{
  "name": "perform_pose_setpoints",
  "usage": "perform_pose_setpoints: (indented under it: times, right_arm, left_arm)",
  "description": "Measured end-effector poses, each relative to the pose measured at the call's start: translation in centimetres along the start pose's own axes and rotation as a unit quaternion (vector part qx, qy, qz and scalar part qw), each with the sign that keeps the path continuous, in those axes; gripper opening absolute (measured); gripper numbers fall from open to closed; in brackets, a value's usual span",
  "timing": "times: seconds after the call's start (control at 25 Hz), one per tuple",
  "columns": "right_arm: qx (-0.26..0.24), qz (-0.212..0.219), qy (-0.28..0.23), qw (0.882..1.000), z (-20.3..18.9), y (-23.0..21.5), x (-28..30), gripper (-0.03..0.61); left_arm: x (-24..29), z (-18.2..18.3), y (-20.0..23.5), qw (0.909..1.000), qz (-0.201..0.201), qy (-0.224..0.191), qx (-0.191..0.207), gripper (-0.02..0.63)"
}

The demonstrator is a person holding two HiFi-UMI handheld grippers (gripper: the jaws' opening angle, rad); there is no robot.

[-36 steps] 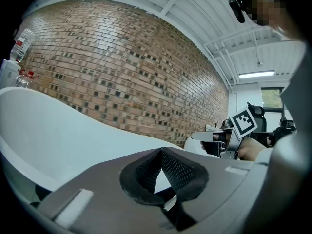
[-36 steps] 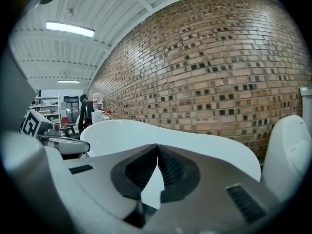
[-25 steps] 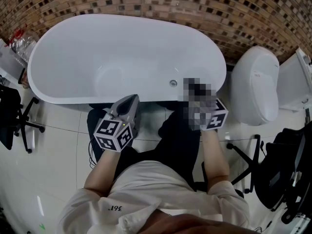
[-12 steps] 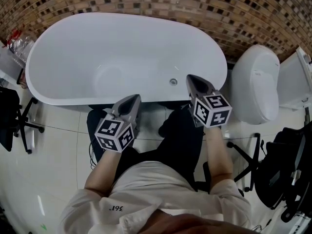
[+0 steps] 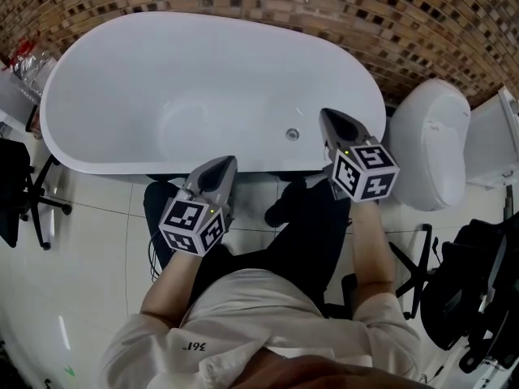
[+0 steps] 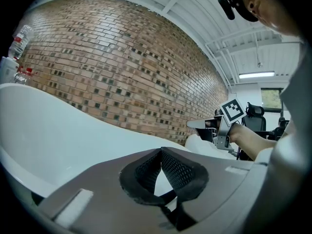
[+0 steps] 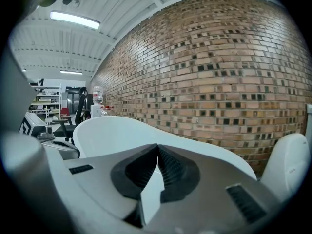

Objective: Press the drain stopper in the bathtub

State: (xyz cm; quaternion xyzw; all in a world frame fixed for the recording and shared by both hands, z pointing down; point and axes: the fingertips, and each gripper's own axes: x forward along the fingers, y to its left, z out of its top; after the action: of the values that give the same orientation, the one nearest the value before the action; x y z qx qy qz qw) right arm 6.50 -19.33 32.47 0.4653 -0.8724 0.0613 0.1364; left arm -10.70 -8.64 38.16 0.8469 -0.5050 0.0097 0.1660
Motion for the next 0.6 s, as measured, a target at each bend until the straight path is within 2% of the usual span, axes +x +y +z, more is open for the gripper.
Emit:
perform_pose_setpoints:
  times: [0.6]
  right_arm:
    - [-0.053,0.006,0.011,0.999,3.2,-1.5,5.1,0.008]
  left_arm:
    - [3.1,0.8,1.6,1.0000,-0.010,0.002,0.000,0.006]
